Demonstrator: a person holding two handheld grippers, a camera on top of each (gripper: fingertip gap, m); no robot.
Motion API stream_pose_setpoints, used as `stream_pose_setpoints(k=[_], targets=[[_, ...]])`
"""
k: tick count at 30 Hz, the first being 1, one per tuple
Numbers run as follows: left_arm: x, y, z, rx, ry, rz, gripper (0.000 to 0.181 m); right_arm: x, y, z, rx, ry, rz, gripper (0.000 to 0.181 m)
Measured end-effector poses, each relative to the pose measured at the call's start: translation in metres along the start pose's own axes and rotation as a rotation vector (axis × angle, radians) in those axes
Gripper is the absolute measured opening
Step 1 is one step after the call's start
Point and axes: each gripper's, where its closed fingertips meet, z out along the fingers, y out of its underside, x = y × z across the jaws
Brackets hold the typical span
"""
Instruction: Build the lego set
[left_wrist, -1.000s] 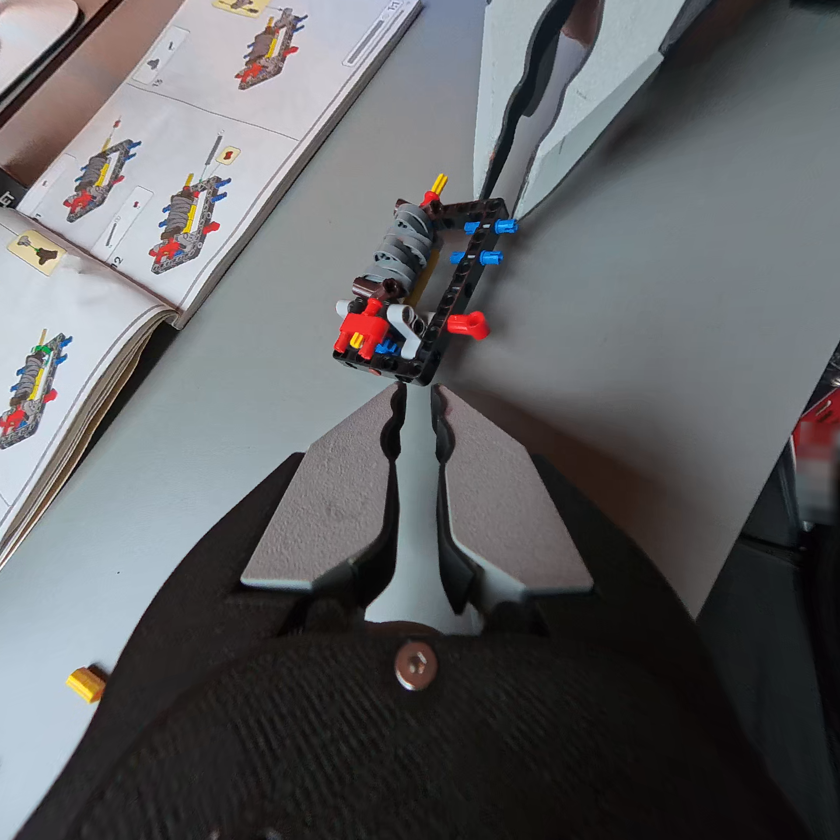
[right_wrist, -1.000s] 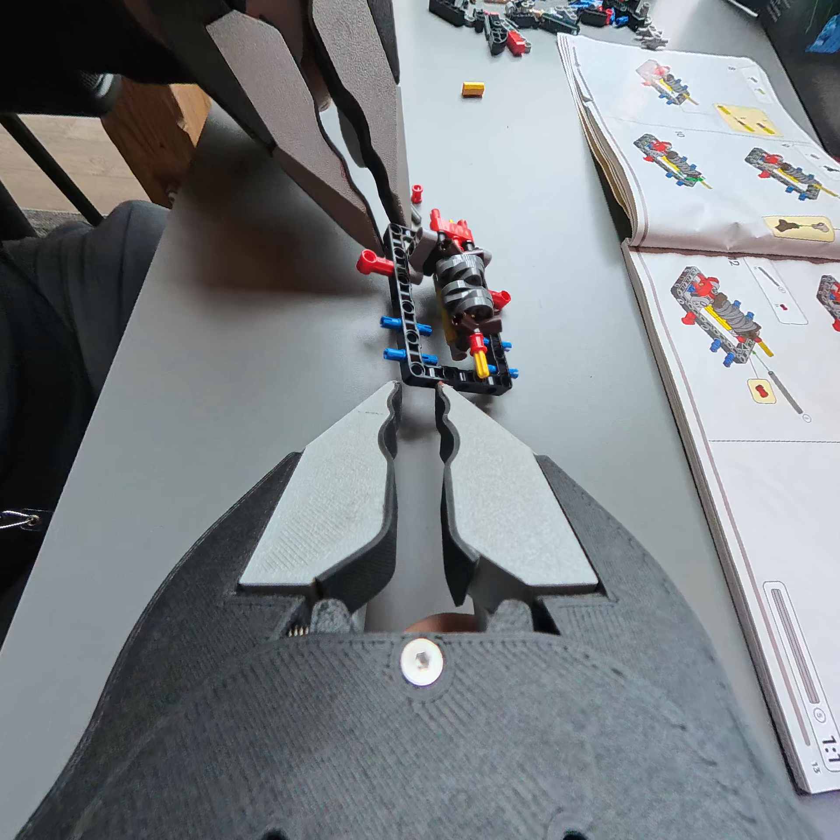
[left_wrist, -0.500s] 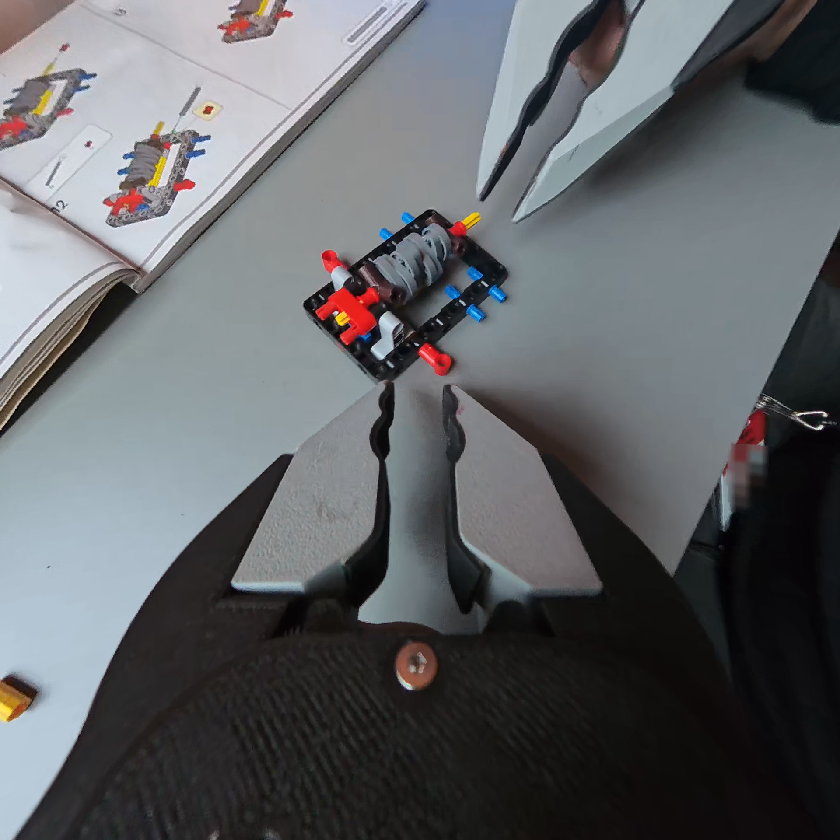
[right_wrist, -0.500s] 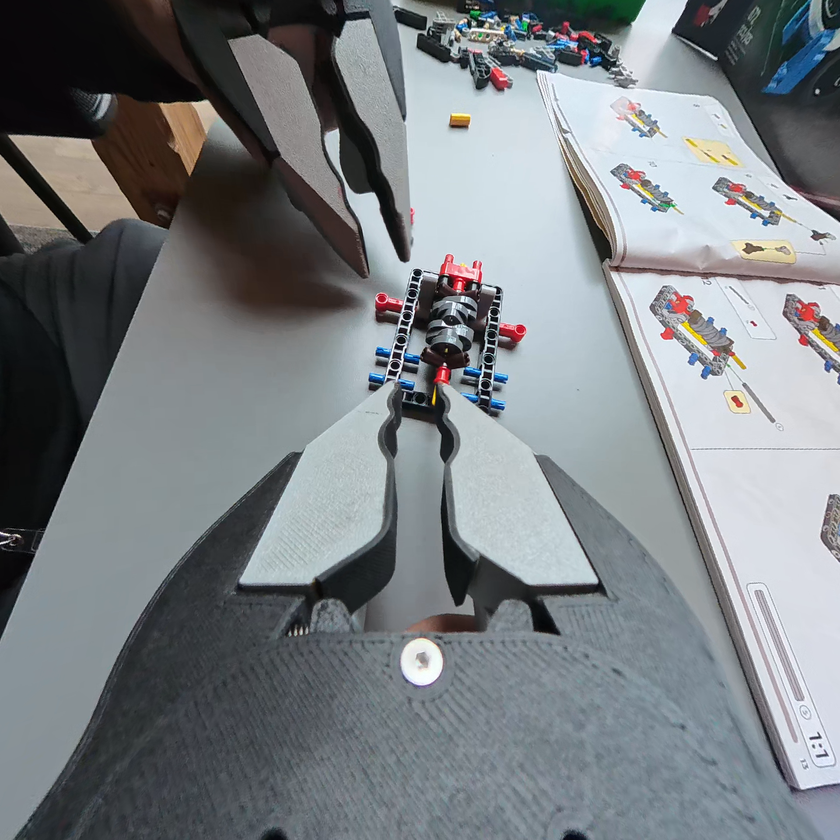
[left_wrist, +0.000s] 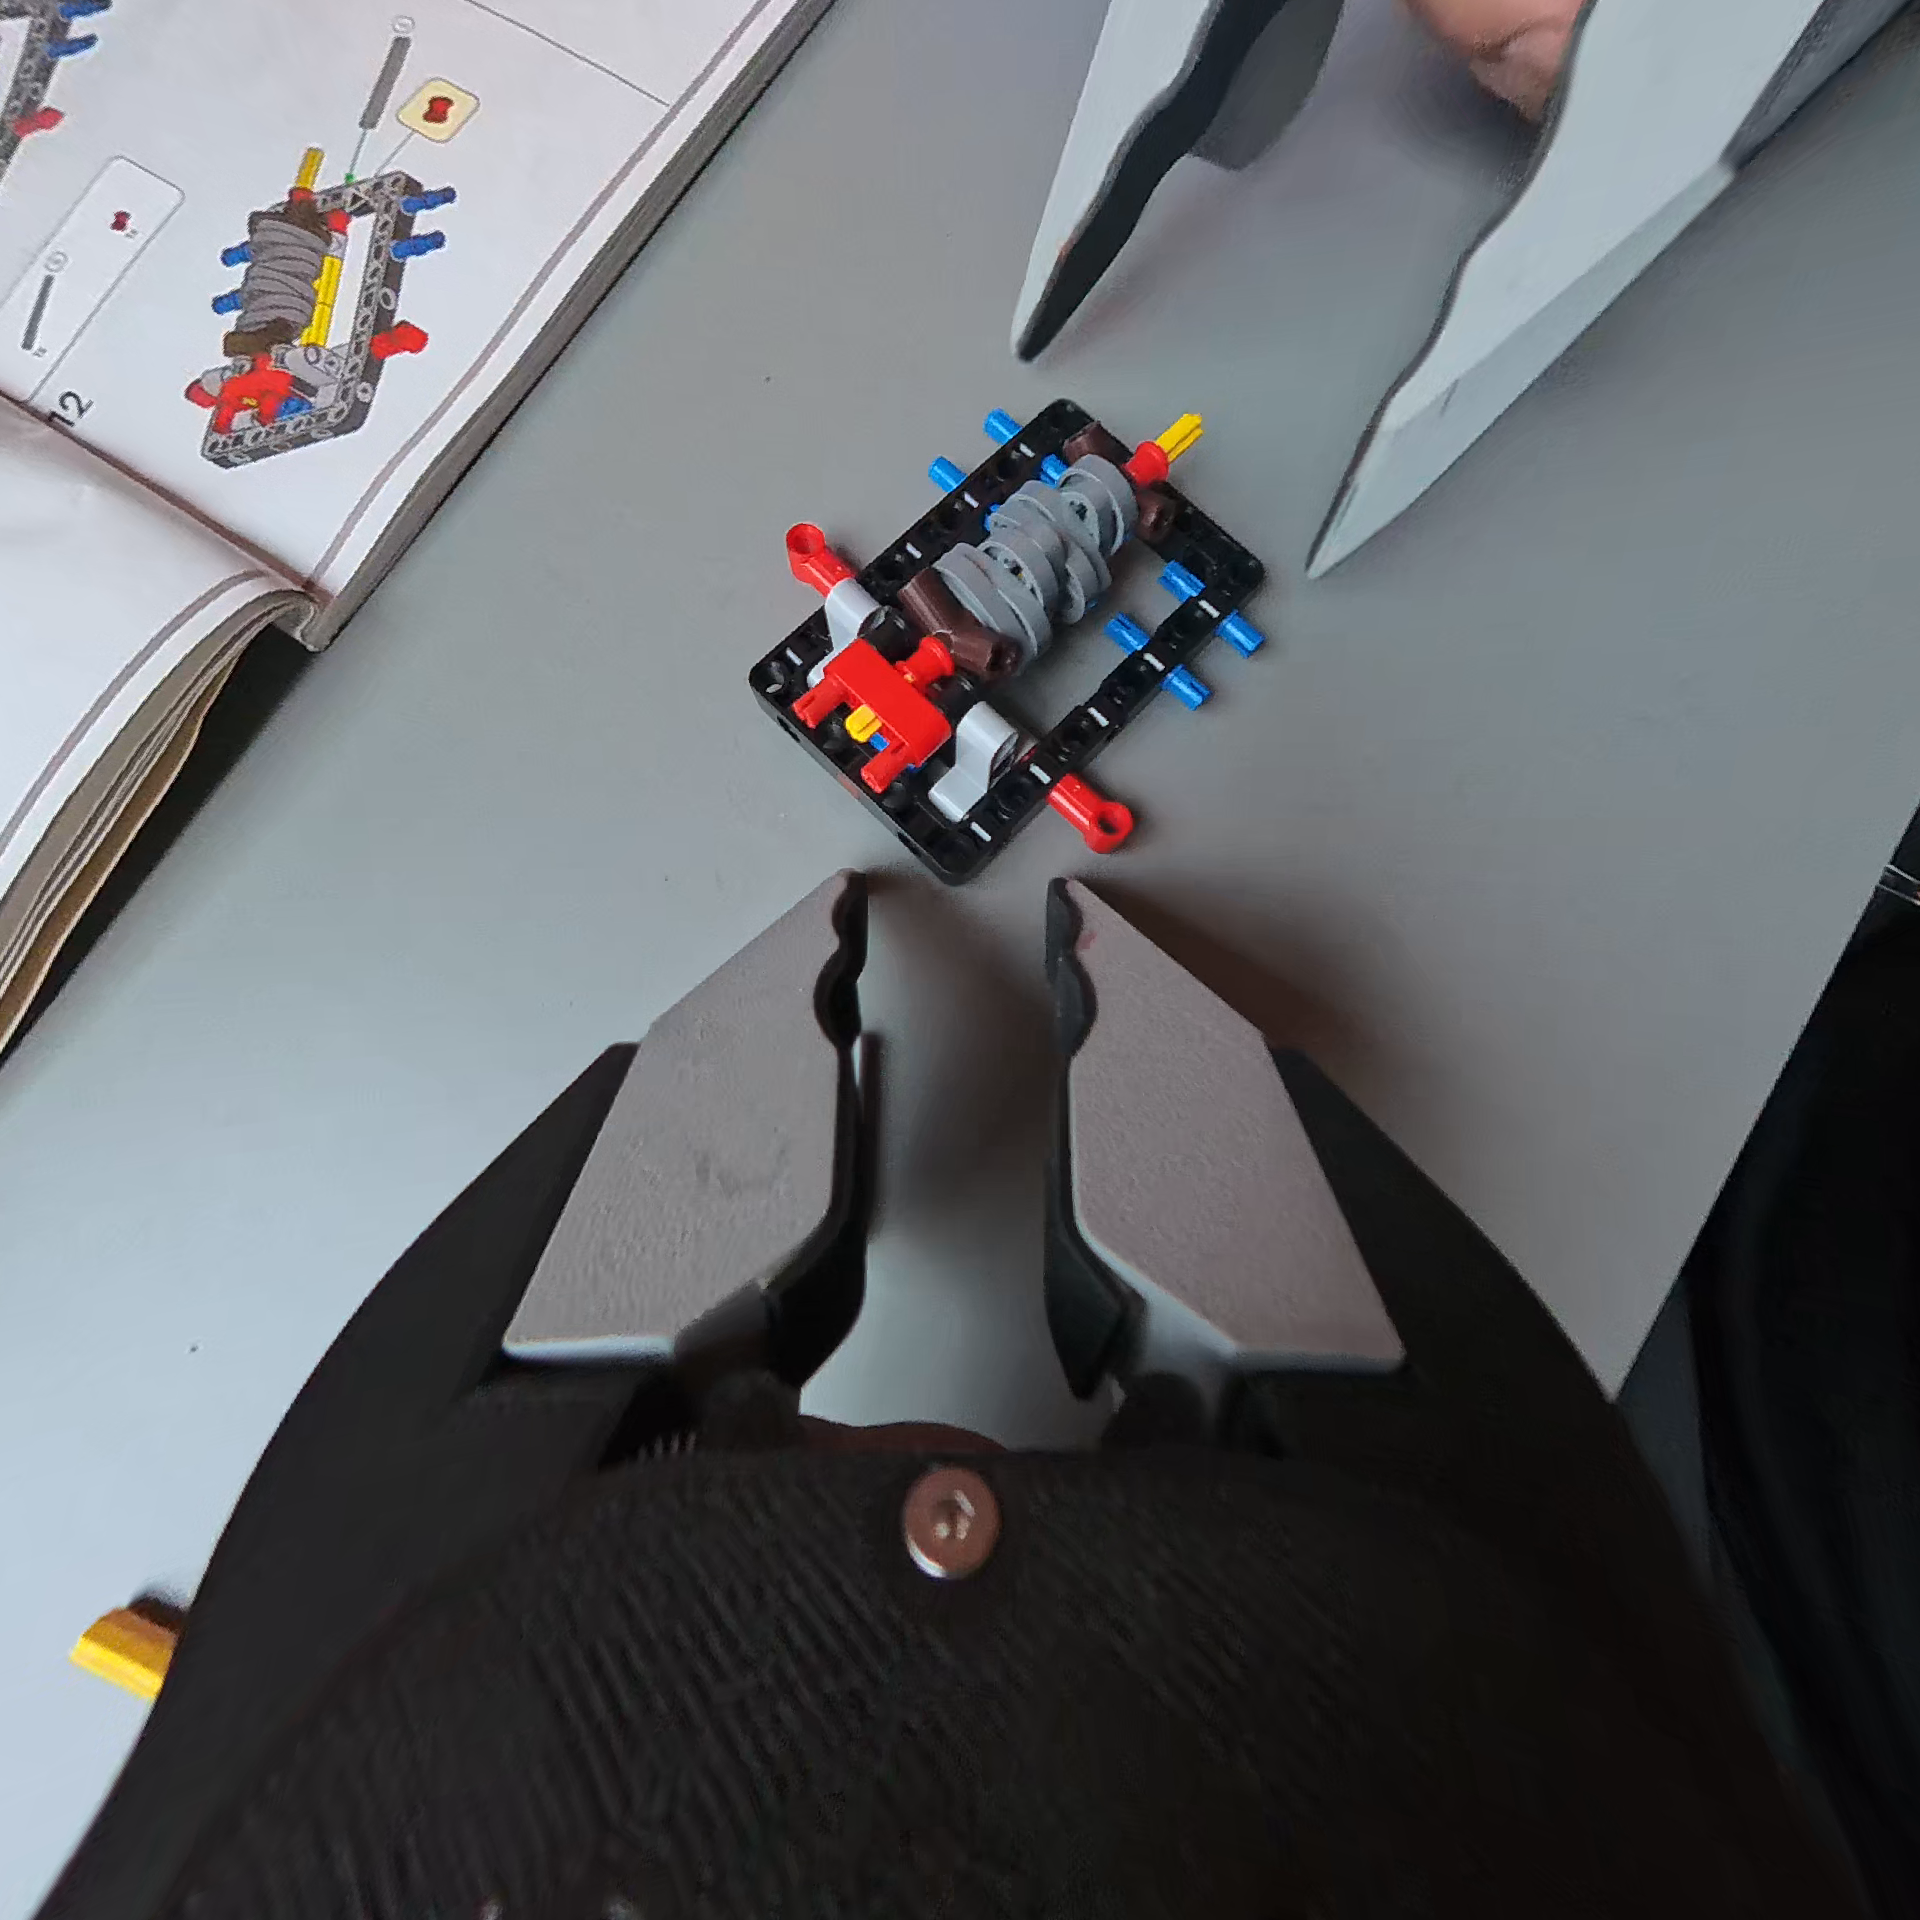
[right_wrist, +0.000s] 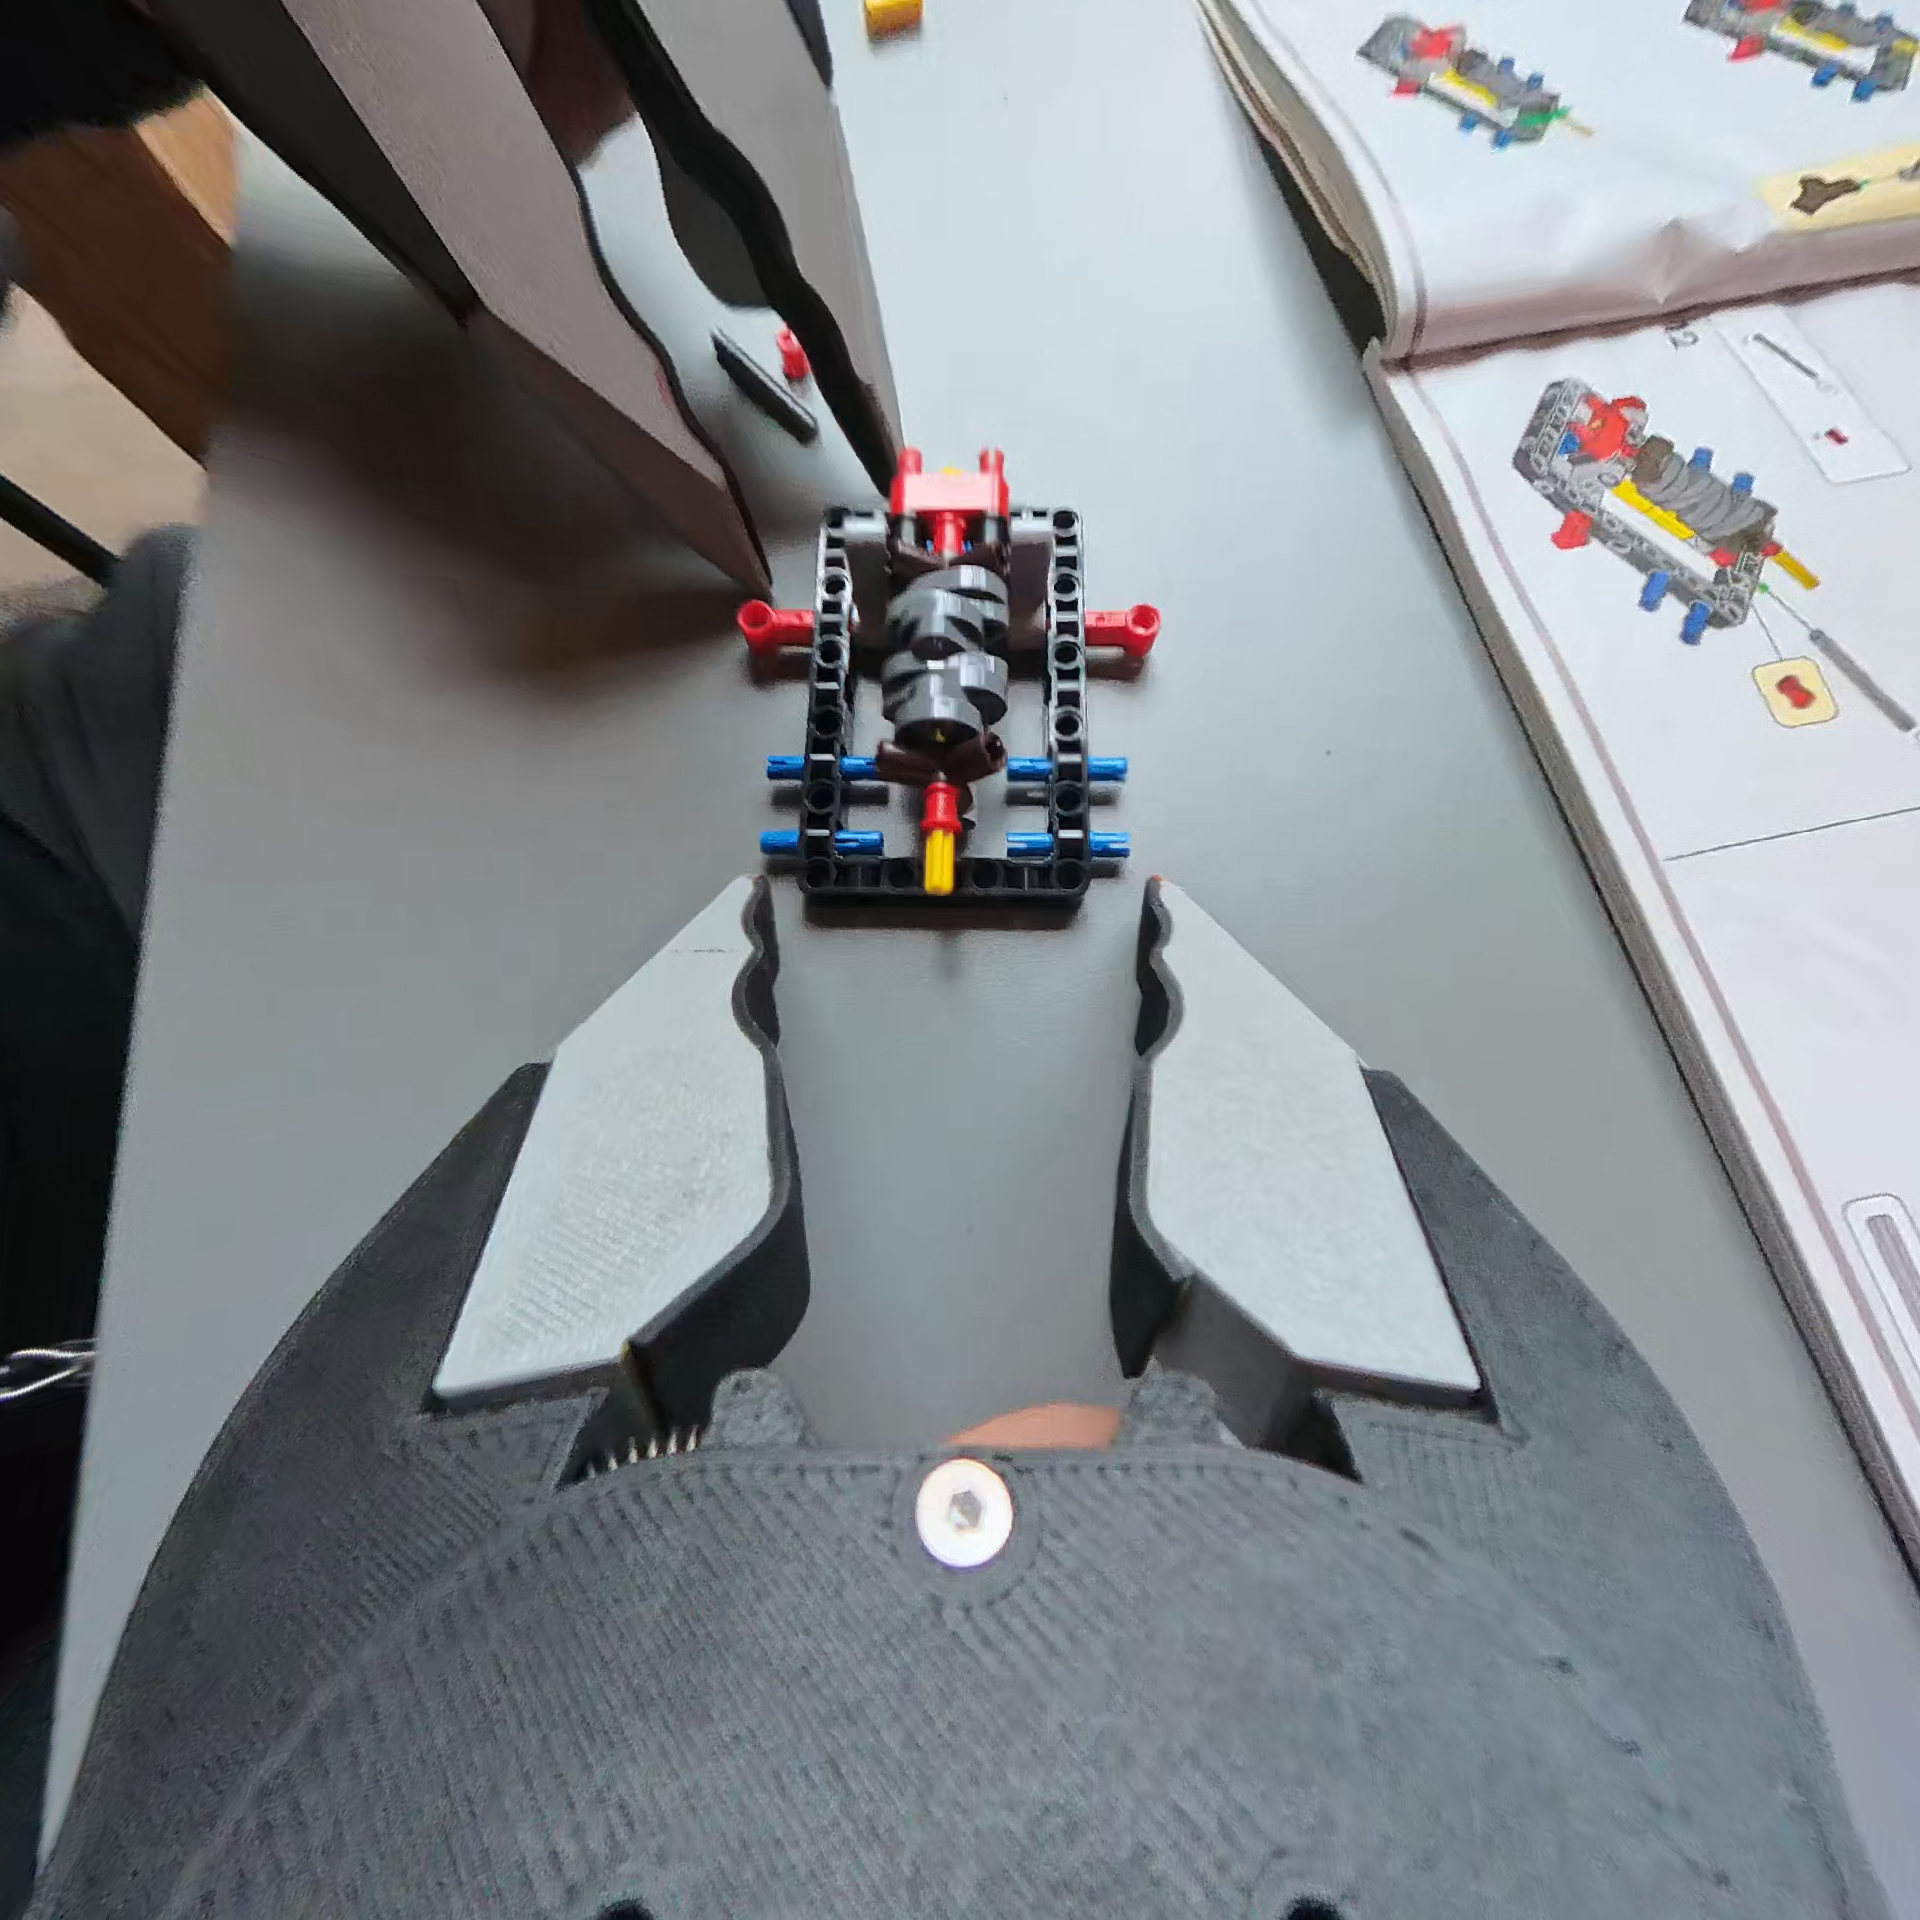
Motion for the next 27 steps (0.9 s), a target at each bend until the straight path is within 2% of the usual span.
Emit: stream_pose_setpoints(k=[3, 7, 12, 16, 22, 27], targets=[[0.0, -0.001, 0.001, 0.005, 0.008, 0.005, 0.03, 0.002, 0.004, 0.008, -0.056, 0.061, -0.039, 0.068], [0.003, -0.003, 0.002, 0.024, 0.024, 0.015, 0.026, -0.003, 0.003, 0.009, -0.055, 0.036, -0.044, 0.055], [0.004, -0.004, 0.003, 0.034, 0.026, 0.034, 0.024, -0.004, 0.003, 0.008, -0.053, 0.023, -0.044, 0.054], [0.003, -0.003, 0.002, 0.051, -0.009, 0.076, 0.026, -0.001, 0.001, 0.006, -0.031, -0.014, 0.037, 0.054], [-0.017, -0.01, -0.006, 0.088, -0.303, 0.377, 0.028, 0.004, -0.003, -0.001, 0.02, -0.104, 0.204, 0.054], [-0.013, -0.03, -0.01, 0.167, -0.478, 0.64, 0.026, 0.003, -0.005, -0.005, 0.049, -0.159, 0.261, 0.054]])
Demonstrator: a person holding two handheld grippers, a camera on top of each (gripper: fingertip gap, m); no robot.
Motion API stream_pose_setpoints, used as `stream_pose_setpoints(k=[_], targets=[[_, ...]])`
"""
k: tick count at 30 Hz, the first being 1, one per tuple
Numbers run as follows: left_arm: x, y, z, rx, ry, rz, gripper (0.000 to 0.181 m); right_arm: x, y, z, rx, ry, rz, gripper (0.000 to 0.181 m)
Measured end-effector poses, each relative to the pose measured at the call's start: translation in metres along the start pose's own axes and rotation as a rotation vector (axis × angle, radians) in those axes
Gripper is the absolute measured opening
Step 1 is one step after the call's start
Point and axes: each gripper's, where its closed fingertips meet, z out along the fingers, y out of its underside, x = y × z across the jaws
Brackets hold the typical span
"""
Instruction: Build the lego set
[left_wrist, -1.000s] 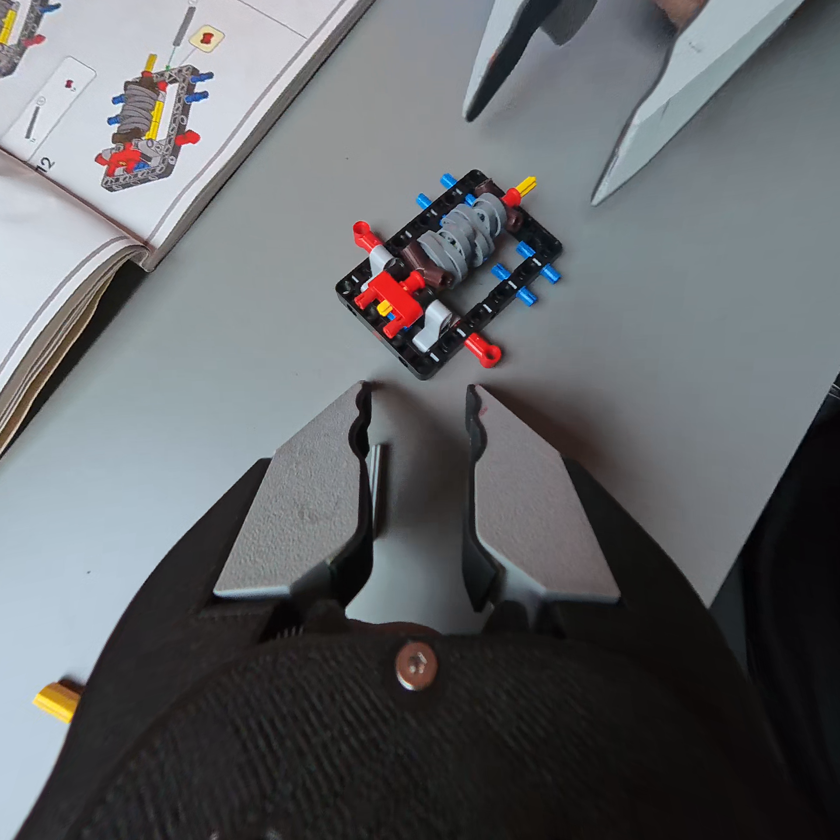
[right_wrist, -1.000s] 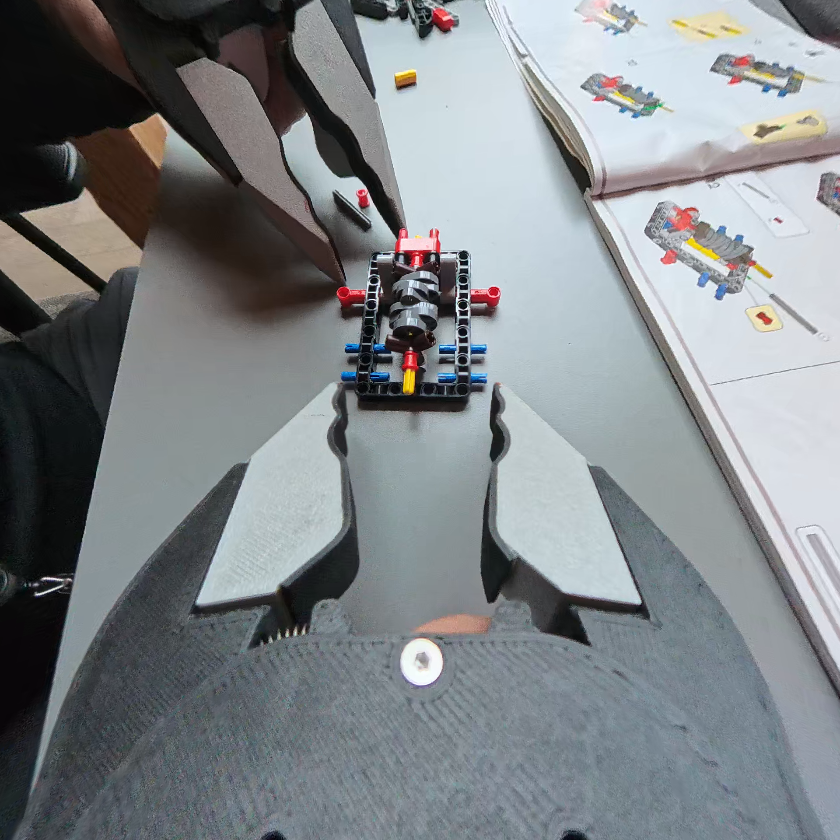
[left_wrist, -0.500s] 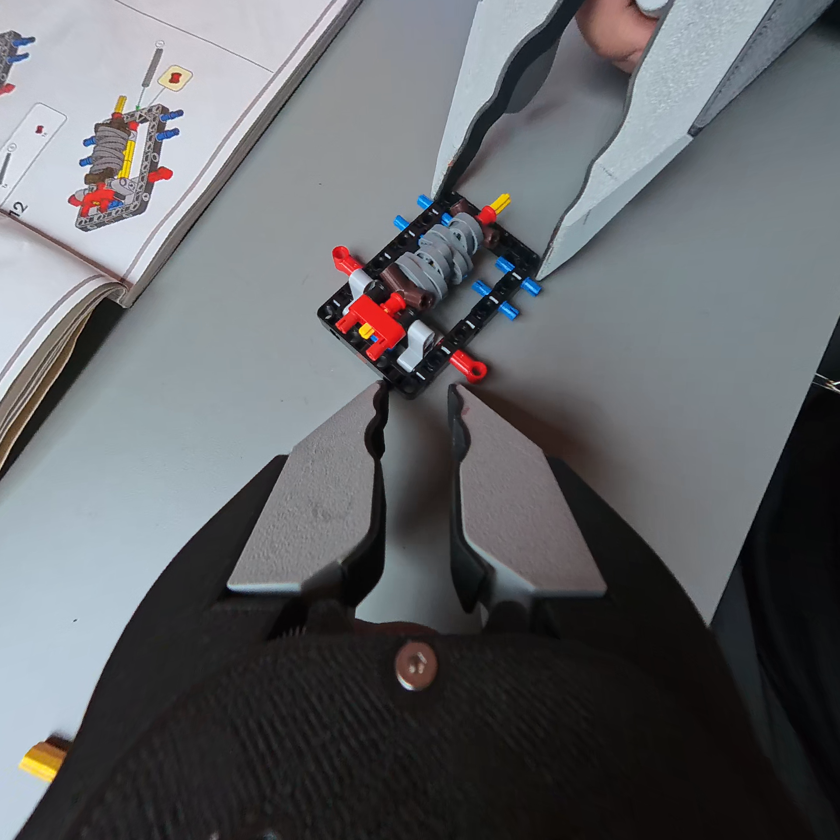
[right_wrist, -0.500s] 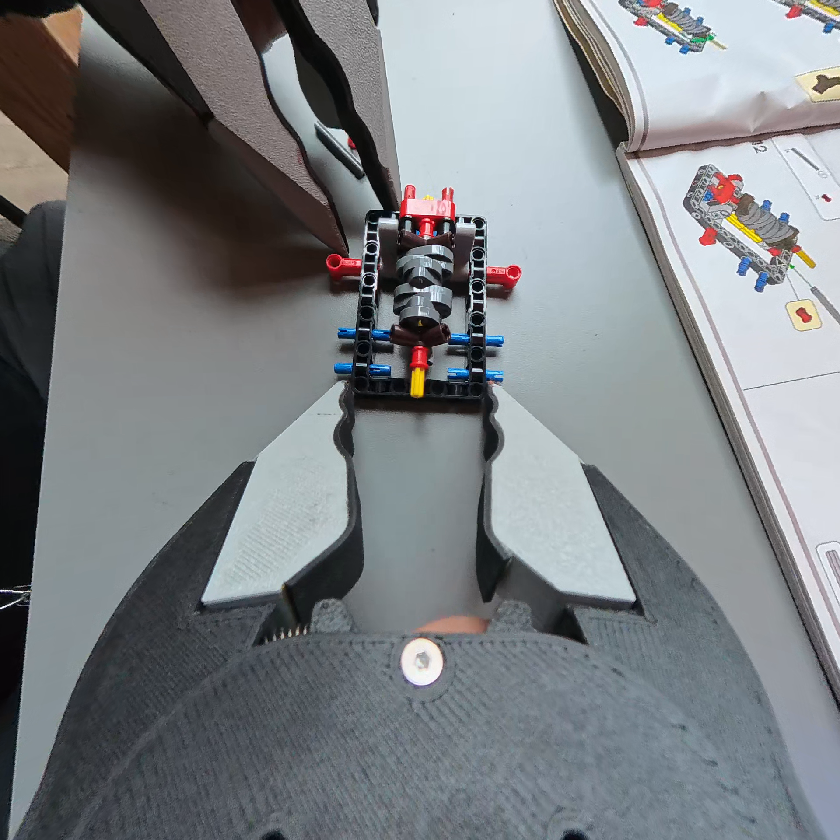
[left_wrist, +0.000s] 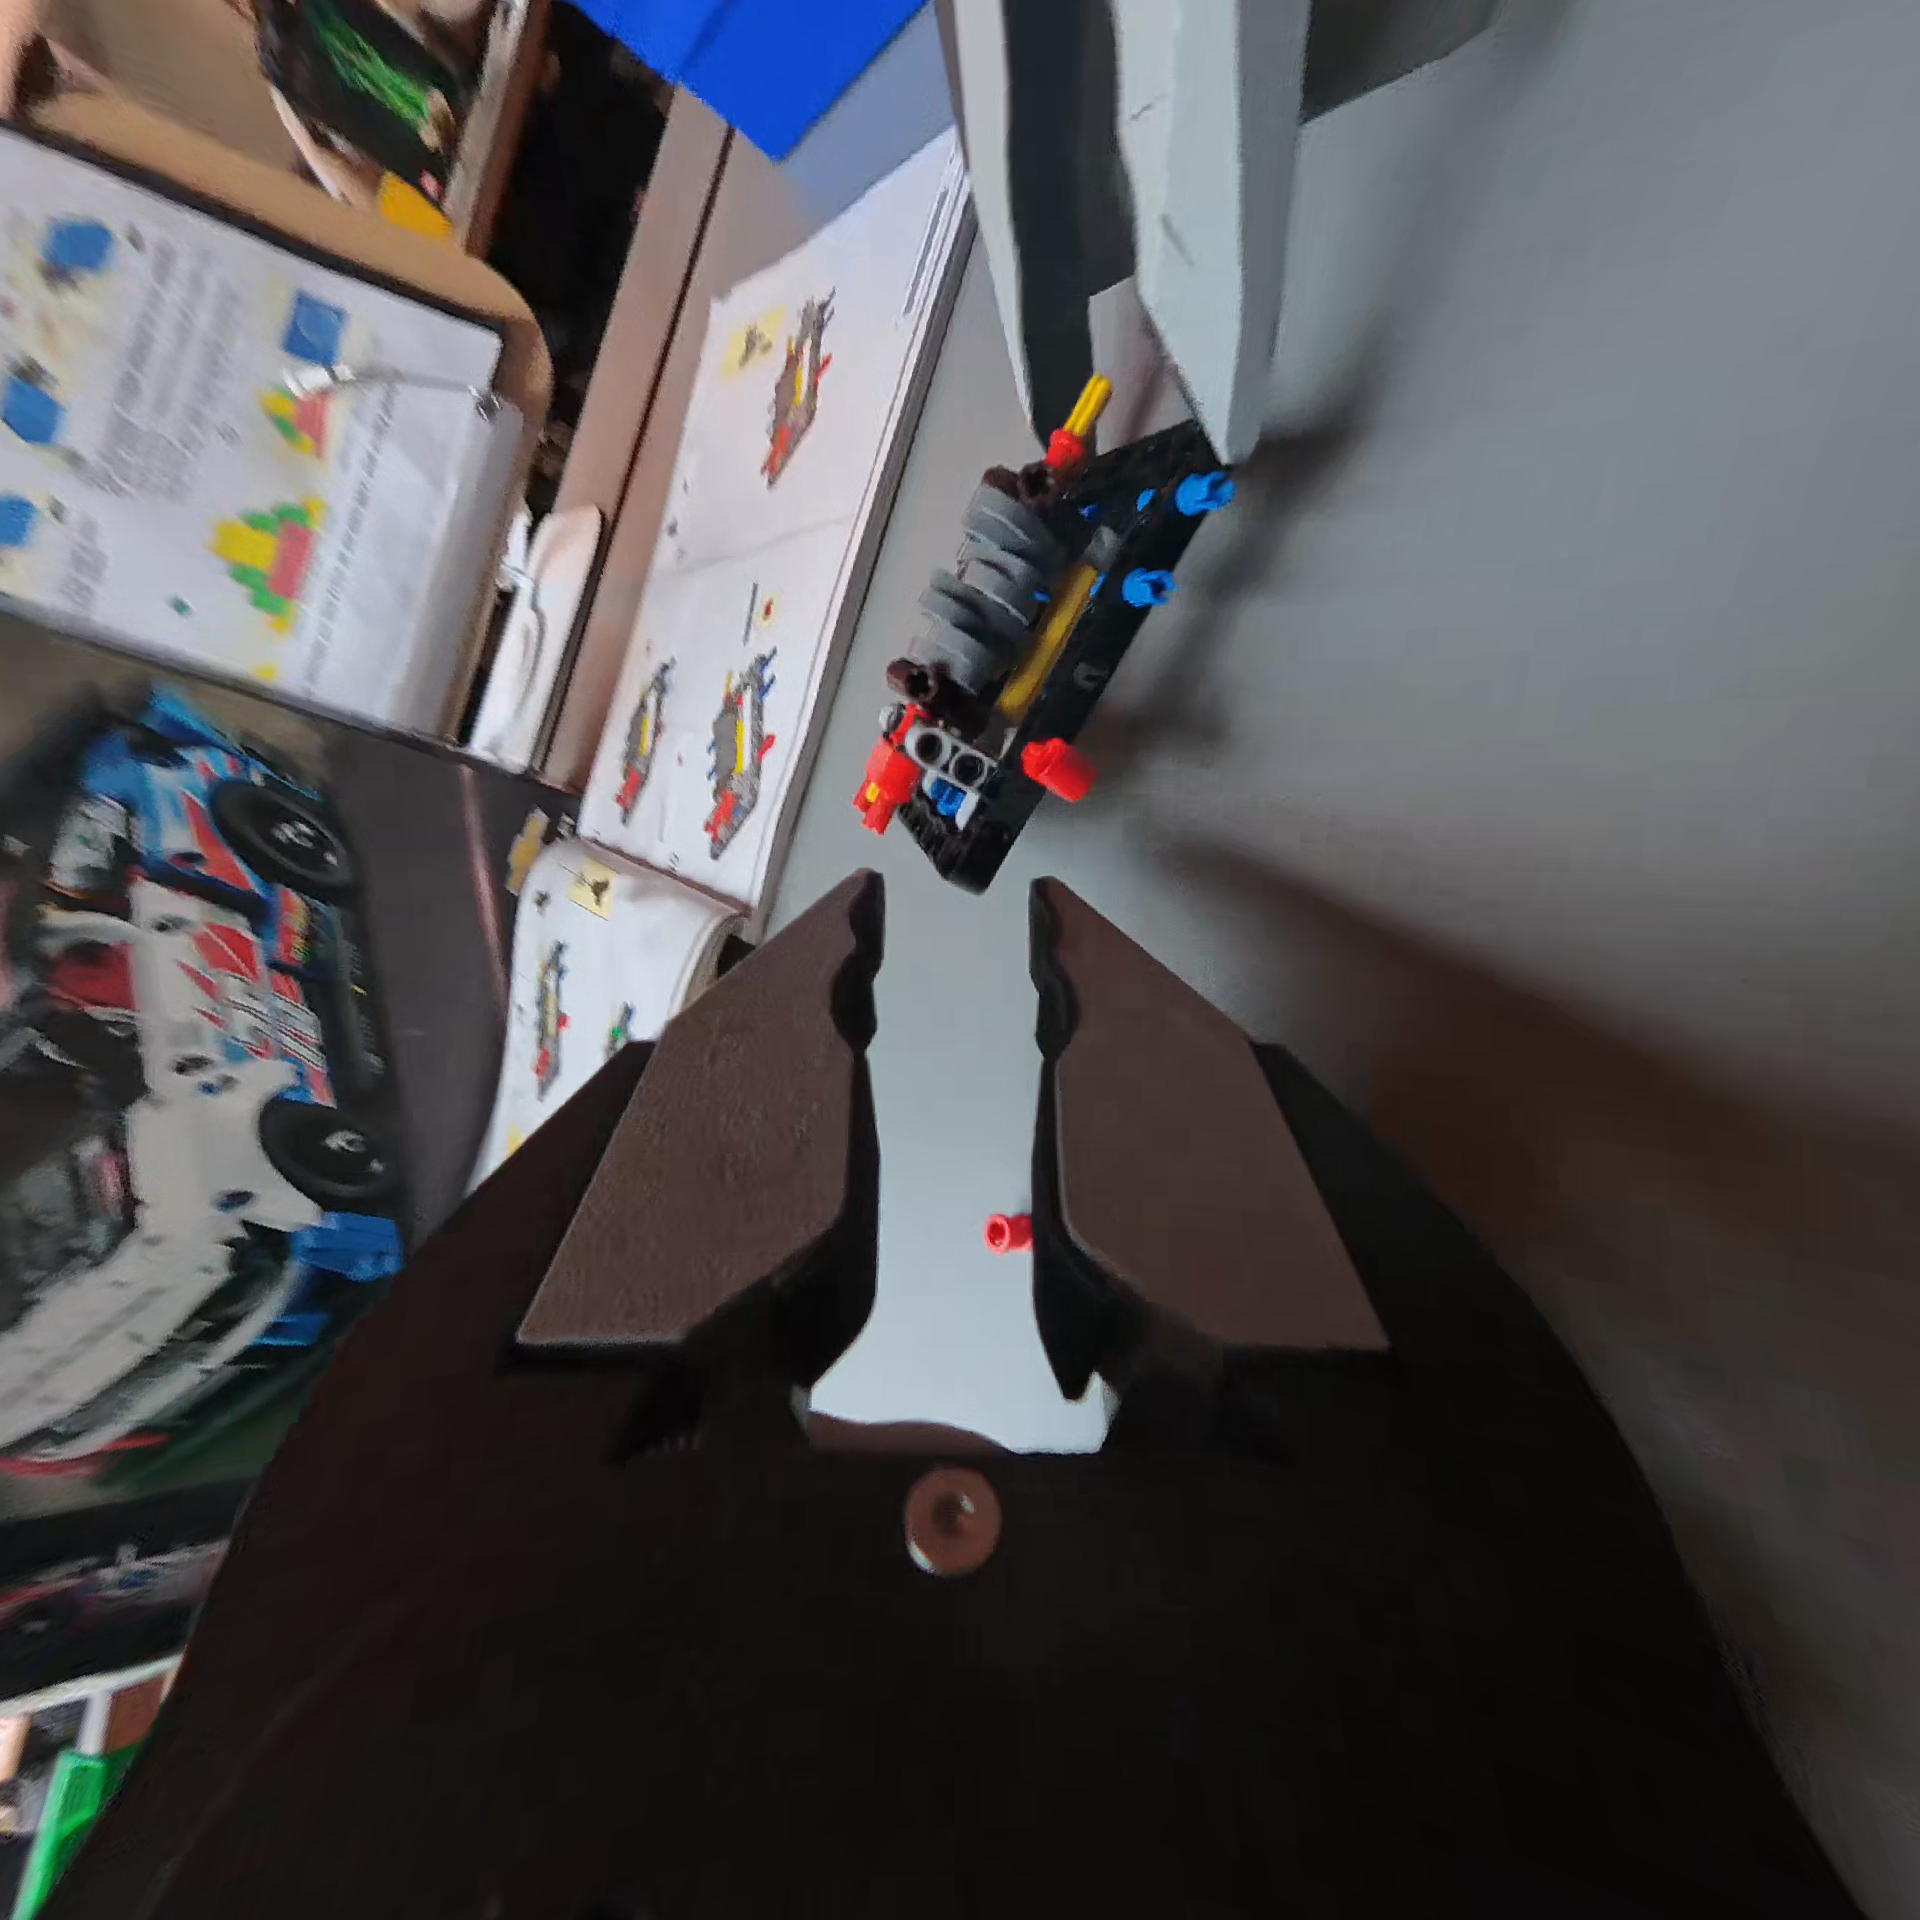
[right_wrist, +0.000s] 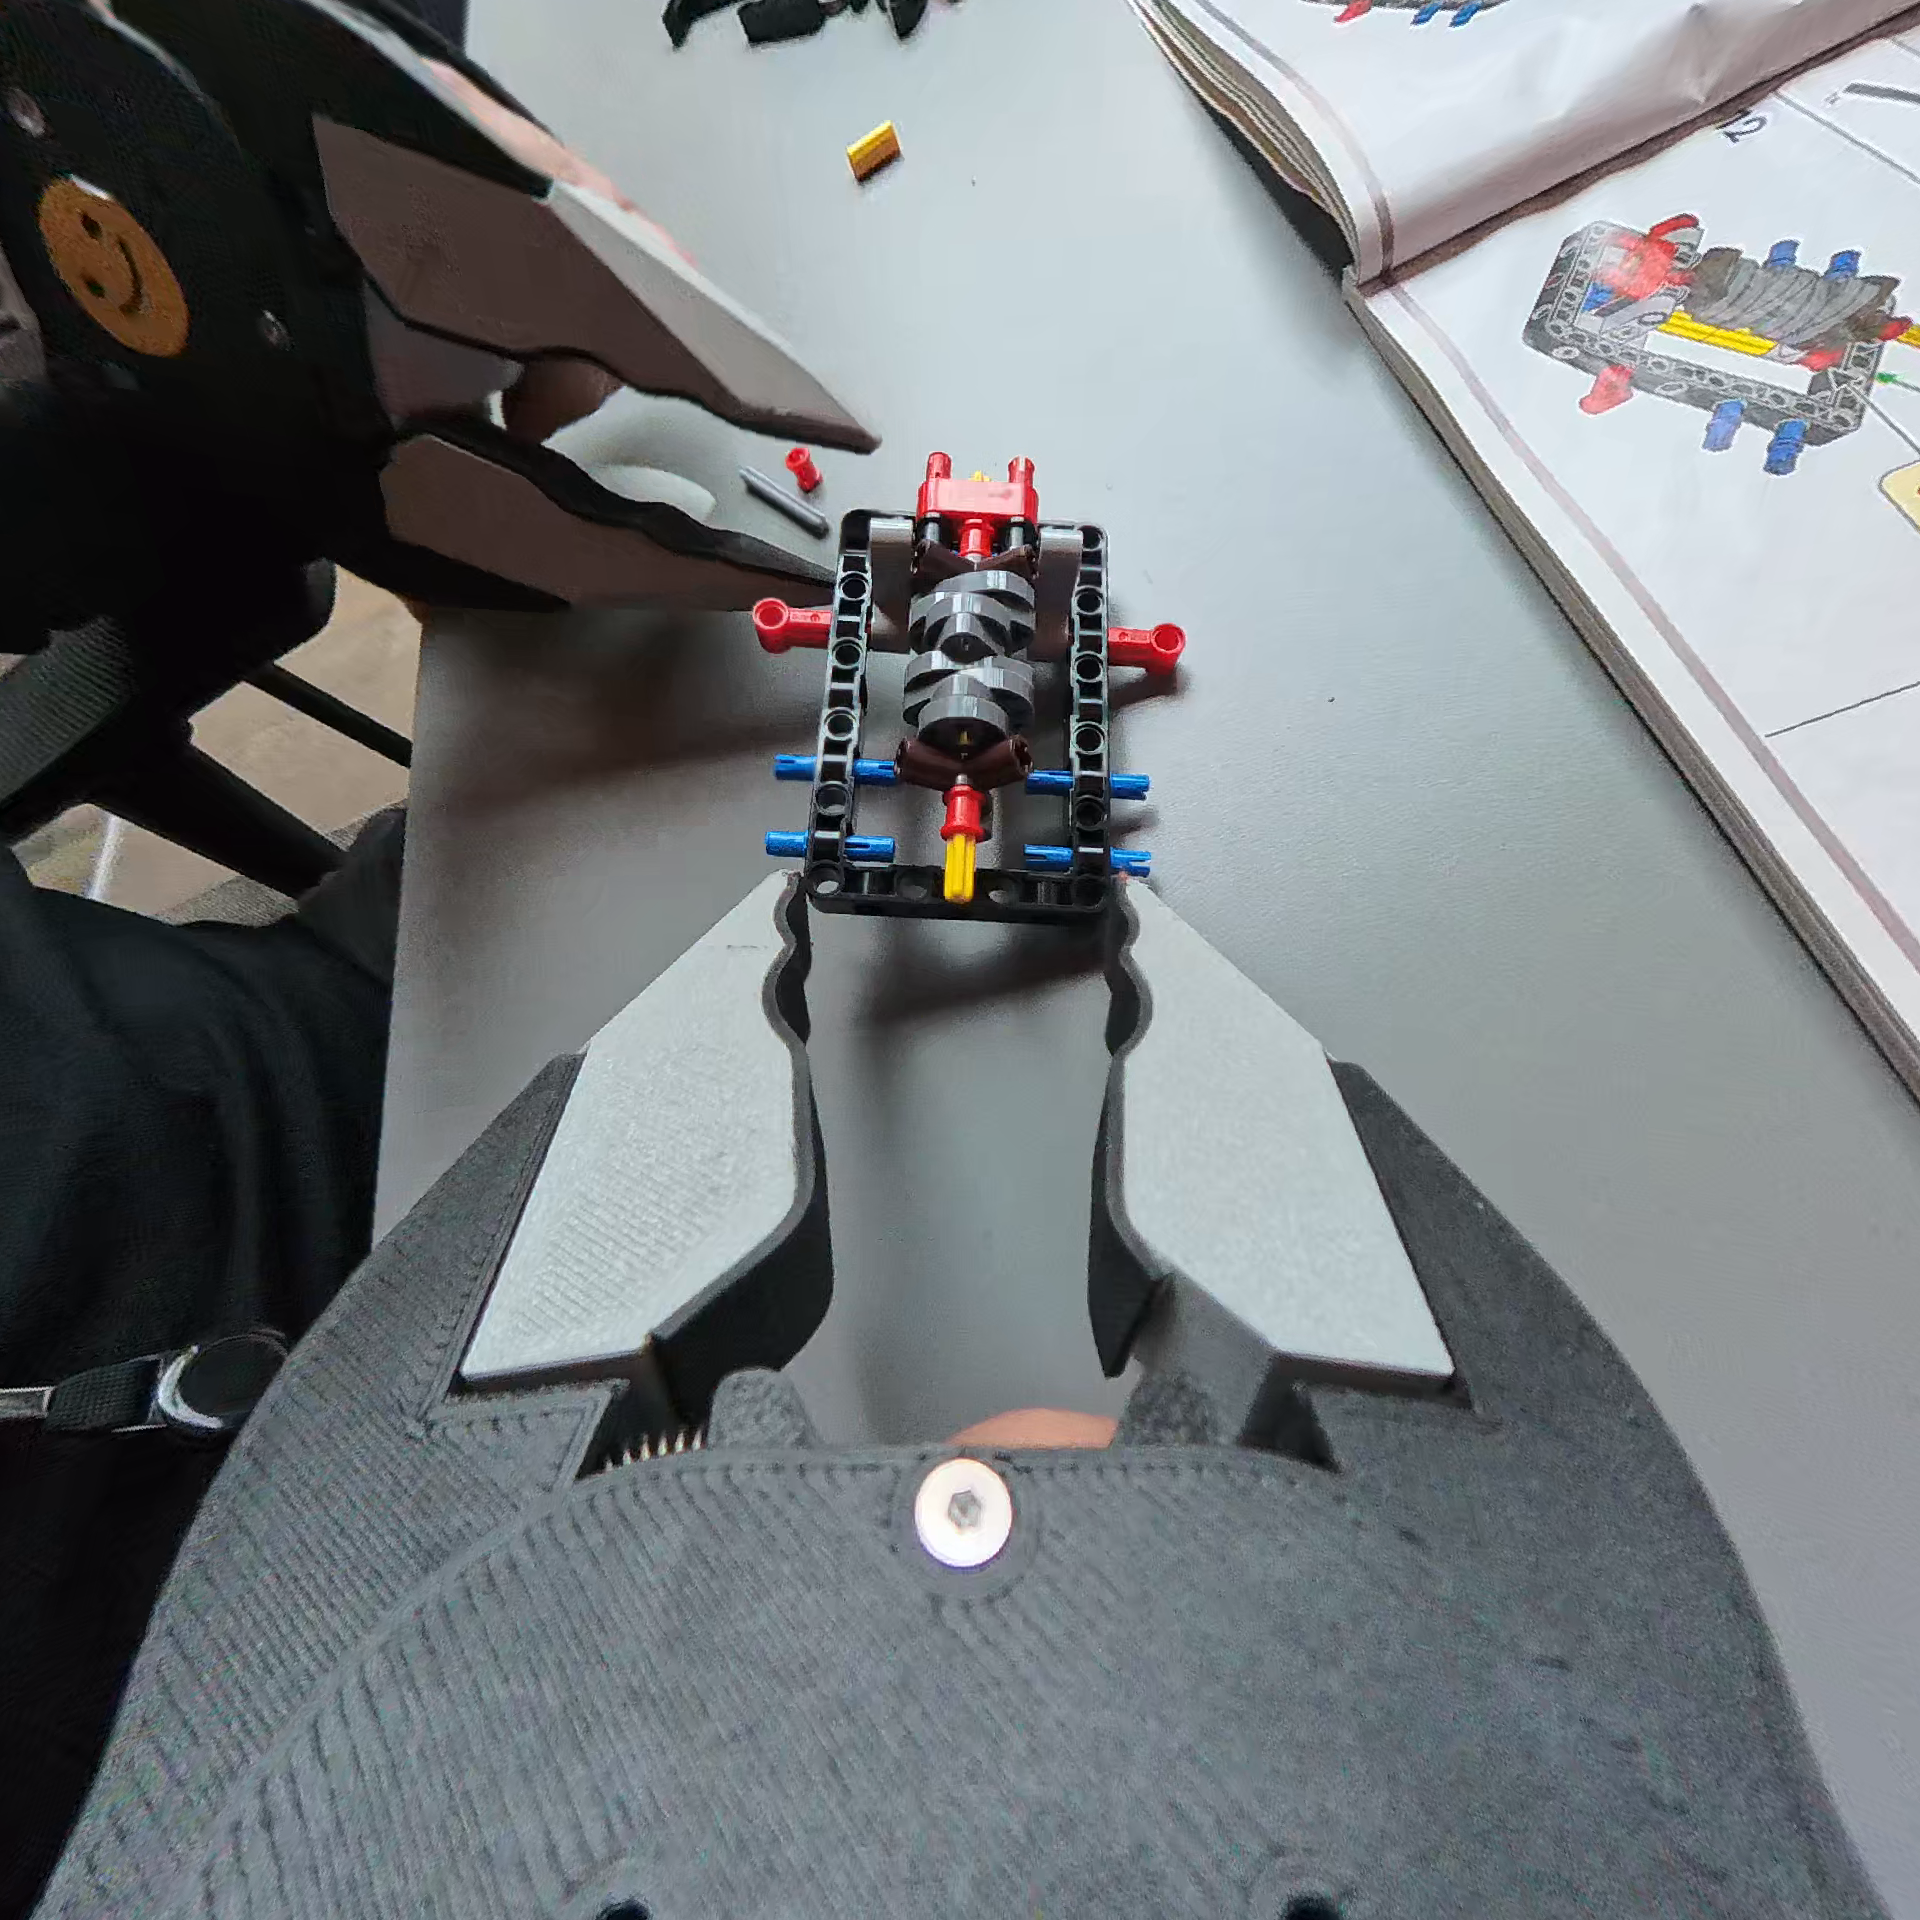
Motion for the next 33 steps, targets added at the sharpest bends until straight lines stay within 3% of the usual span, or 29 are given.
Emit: stream_pose_setpoints(k=[7, 16, 23, 33], targets=[[0.006, -0.001, 0.007, 0.001, -0.081, 0.2, 0.015, -0.003, -0.001, -0.002, 0.013, -0.027, 0.017, 0.054], [0.003, -0.001, 0.006, 0.051, -0.036, 0.052, 0.007, -0.007, -0.009, -0.013, 0.09, -0.066, -0.019, 0.051], [0.003, 0.001, 0.004, 0.08, -0.056, 0.039, 0.007, 0.0, -0.008, -0.014, 0.07, 0.113, -0.28, 0.05], [-0.002, -0.007, 0.001, 0.141, -0.069, 0.004, 0.007, 0.006, -0.02, -0.013, 0.077, 0.376, -0.618, 0.031]])
